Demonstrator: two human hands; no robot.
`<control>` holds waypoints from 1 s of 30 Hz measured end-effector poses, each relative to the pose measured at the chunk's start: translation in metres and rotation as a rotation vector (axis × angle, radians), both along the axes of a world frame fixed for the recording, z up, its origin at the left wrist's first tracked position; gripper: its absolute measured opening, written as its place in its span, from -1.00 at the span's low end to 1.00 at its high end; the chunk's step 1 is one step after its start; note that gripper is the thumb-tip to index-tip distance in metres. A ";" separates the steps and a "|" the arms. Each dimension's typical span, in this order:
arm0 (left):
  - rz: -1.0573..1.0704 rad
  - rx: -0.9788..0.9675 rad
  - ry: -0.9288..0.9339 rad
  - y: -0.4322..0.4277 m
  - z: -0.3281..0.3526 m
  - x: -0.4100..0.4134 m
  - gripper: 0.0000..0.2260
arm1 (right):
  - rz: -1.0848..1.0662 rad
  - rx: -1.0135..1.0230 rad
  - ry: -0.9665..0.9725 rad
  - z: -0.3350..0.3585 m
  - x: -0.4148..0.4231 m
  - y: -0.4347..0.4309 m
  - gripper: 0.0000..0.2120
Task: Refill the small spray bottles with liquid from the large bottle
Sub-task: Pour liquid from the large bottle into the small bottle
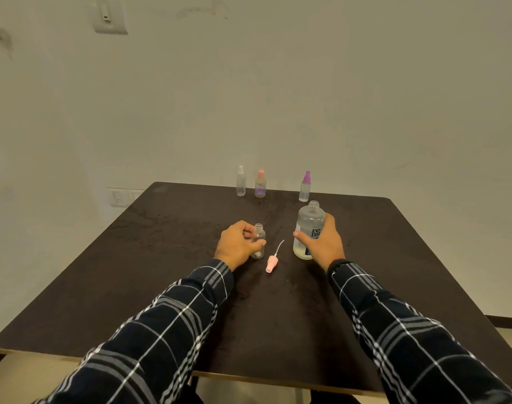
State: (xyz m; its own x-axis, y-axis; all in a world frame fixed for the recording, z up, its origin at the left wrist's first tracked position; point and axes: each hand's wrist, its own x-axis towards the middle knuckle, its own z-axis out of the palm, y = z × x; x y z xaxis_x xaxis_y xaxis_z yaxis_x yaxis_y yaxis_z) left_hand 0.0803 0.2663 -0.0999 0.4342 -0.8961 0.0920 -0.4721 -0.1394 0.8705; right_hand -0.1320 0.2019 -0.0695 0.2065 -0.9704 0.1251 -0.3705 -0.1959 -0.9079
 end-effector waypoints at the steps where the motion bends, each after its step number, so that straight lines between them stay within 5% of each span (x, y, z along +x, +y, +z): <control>1: 0.000 0.004 -0.003 0.000 0.001 0.000 -0.69 | 0.011 -0.007 0.019 0.002 0.001 -0.001 -0.28; 17: 0.006 -0.004 -0.010 0.002 0.000 0.000 -0.69 | 0.128 -0.299 0.643 0.010 0.025 -0.009 -0.25; 30: 0.001 -0.008 0.008 0.002 0.000 0.000 -0.70 | 0.168 -0.332 0.745 0.014 0.040 -0.009 -0.29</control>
